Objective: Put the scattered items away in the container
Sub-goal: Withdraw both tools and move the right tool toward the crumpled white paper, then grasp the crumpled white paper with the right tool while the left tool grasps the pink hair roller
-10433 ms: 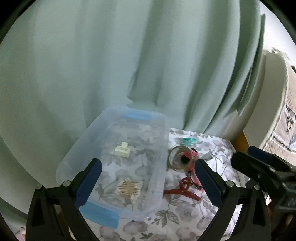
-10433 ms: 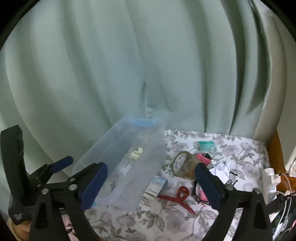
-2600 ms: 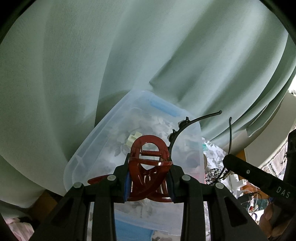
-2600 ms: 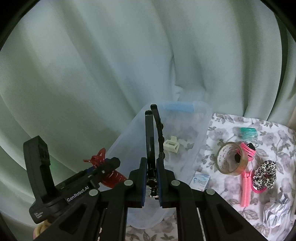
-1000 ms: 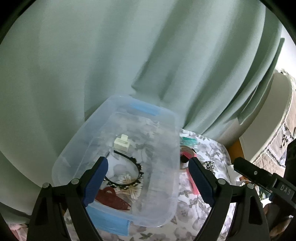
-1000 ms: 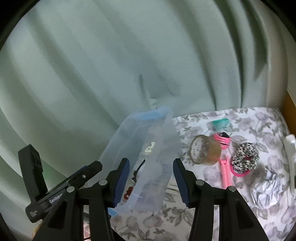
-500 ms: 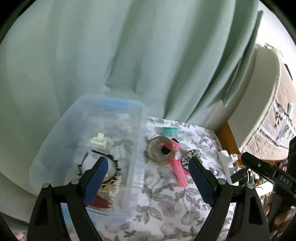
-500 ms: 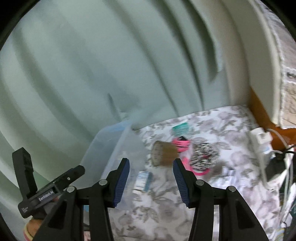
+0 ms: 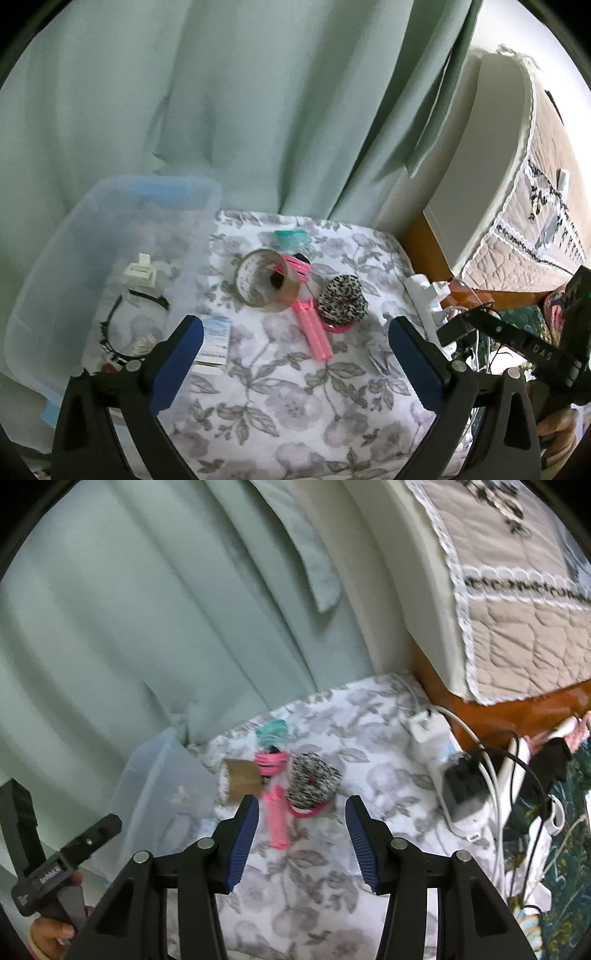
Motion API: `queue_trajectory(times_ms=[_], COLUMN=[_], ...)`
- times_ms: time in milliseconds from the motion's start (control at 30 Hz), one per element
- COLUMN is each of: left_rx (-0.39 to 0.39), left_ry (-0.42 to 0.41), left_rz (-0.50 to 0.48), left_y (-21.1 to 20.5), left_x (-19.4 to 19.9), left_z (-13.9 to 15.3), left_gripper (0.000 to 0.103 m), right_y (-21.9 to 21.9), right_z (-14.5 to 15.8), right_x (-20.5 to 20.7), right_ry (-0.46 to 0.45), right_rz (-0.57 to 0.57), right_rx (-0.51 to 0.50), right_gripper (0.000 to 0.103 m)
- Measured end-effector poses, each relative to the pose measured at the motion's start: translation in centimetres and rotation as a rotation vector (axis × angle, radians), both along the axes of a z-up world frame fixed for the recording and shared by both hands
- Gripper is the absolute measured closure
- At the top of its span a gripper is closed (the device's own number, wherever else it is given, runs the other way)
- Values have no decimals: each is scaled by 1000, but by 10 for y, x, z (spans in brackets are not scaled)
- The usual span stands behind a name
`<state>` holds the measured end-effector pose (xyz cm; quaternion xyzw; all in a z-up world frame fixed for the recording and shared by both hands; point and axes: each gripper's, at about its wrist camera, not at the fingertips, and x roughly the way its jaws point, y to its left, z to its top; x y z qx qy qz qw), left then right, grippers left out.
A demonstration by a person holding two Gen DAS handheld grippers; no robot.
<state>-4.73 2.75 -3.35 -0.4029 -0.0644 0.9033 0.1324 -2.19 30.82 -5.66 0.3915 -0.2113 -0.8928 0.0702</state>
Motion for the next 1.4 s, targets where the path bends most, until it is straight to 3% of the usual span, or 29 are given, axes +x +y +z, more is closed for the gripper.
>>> queue_trajectory(times_ms=[200,567,1100,1267,1400], left_rx=[2,-83,-130,-127,-124], left_ry=[-64,-200,-363,-404,-419], left_rz=[-48,-92,-87,-81,-75], left_y=[21,54,80,83,83], left_x=[-7,-35,-86,-99,-104], left_z=[-24,-76,-150,-167,-175], left_gripper=[3,3,4,25,30], right_y=[2,4,-3,-14,-22], right_z=[-30,-82,-129,-133,-137], right_x=[-4,-23,-54,-64,-72], right_ry=[-79,-211,-314,-310,-318], right_rz=[17,26,58,95,110], right_rx=[1,3,-2,-7,-20], right_gripper=[50,44,43,43,43])
